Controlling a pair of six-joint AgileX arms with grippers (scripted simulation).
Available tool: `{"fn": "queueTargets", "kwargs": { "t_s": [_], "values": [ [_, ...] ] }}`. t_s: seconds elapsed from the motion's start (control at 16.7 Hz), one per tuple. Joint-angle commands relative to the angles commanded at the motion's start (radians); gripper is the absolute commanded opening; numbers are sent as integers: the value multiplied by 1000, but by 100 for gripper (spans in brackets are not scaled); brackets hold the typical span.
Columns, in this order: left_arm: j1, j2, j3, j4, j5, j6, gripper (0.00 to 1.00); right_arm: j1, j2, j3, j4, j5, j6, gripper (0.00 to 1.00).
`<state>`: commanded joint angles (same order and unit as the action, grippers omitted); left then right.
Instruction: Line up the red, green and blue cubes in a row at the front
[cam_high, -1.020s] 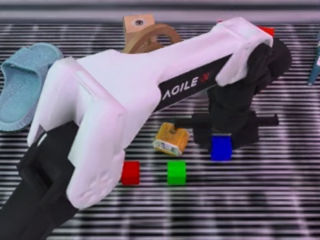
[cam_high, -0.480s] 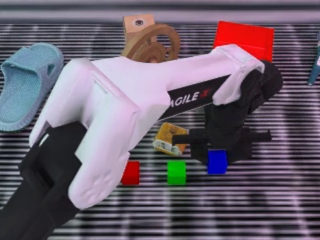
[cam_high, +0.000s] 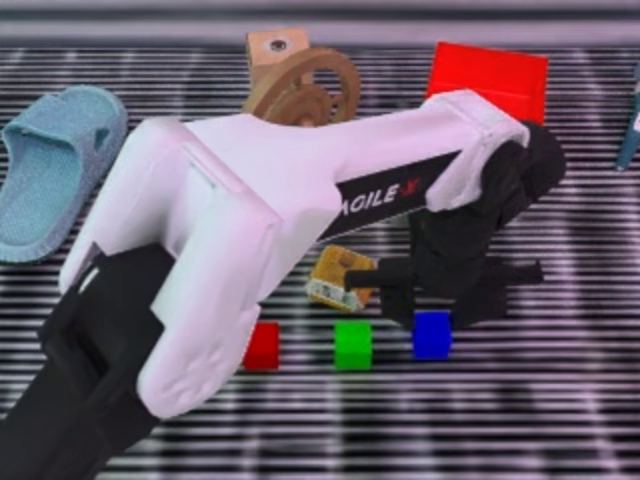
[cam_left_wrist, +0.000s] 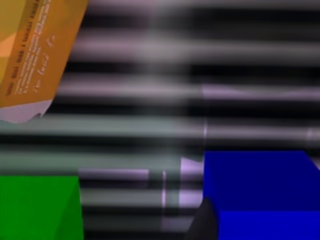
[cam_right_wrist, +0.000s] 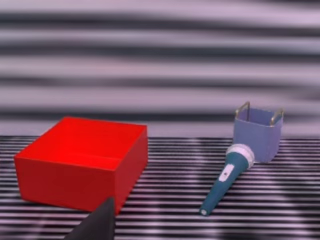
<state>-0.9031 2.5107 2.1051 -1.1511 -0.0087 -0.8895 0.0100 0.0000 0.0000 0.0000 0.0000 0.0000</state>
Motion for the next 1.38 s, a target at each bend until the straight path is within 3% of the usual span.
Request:
{"fn": "queueTargets", "kwargs": {
  "t_s": [0.3,0.36,0.96,1.38],
  "values": [
    [0,0,0,0,0,0,98,0,0,0,0,0,0,100],
    [0,0,0,0,0,0,100,0,0,0,0,0,0,100],
    [2,1,18,-17,0,0,100,0,0,0,0,0,0,100],
    [18,-19,232,-253,0,-4,100,0,0,0,0,0,0,100]
  ]
}}
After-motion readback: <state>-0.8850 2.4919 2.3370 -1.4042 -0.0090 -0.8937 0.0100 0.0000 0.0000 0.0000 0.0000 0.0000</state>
